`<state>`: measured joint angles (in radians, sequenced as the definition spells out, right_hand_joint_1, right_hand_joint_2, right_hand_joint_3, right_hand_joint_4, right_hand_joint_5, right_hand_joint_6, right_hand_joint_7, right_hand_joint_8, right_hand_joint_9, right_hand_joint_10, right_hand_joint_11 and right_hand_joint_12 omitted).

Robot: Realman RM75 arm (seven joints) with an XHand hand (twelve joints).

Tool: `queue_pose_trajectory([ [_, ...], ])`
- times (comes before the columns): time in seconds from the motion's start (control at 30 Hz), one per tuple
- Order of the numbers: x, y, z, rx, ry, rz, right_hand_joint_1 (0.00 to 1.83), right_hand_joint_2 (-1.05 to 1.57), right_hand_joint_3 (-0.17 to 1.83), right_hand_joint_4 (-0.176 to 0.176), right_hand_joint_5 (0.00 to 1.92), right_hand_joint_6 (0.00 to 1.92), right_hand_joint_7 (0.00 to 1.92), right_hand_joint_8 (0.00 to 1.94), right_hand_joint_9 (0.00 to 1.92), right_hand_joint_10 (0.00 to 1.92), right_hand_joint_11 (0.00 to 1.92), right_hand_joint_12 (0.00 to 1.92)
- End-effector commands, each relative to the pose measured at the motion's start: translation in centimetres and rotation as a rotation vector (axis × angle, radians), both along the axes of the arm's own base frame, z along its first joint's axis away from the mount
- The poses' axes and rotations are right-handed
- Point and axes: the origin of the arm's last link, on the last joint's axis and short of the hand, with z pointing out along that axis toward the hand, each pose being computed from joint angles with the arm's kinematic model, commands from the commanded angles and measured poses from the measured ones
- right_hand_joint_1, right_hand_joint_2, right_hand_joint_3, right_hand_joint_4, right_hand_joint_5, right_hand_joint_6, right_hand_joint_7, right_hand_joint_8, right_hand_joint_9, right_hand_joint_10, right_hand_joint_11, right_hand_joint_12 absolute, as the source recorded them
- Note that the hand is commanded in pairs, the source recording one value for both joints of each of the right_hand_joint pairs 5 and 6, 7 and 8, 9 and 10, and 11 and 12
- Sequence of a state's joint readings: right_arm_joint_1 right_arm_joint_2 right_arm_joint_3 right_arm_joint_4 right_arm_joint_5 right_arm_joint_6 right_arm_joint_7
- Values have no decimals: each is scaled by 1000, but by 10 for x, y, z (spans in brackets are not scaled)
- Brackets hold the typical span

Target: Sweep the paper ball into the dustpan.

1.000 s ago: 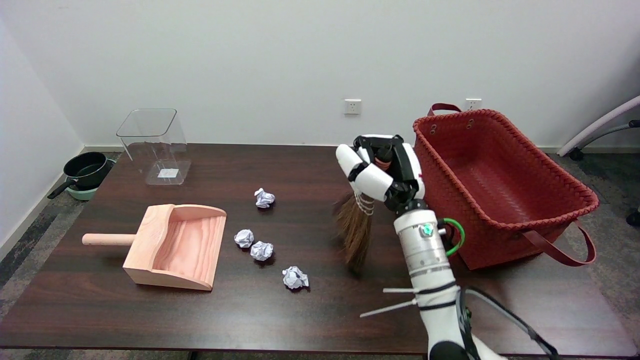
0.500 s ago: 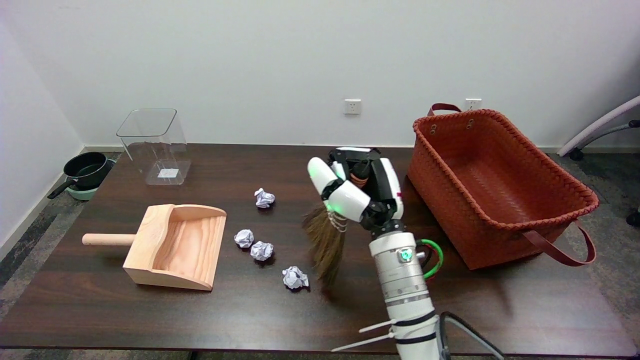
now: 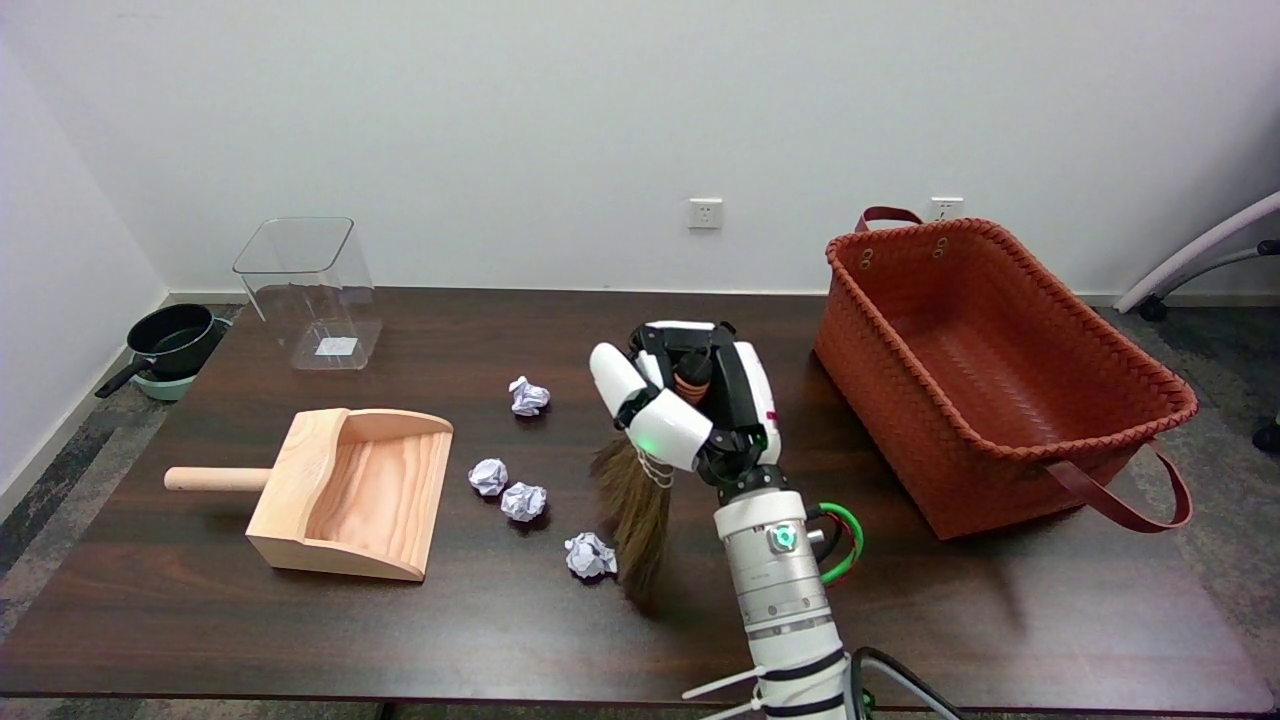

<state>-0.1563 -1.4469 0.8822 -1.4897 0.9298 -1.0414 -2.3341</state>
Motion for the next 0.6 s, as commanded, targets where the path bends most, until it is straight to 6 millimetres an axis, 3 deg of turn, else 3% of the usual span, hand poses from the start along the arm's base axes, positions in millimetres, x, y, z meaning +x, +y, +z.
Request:
queue_pose_trajectory([
  [0.03, -23, 16, 18, -94, 22, -41, 1139, 1571, 492, 0, 1920, 1920, 1920, 1920, 1913, 1913, 1867, 1867],
  [0.3, -25, 15, 14, -65, 13, -64, 1144, 1571, 499, 0, 1920, 1920, 1920, 1920, 1916, 1916, 1873, 1873],
  [0.6, -22, -32, -26, 109, -23, -119, 1135, 1571, 477, 0, 1920, 1920, 1920, 1920, 1913, 1913, 1866, 1866],
])
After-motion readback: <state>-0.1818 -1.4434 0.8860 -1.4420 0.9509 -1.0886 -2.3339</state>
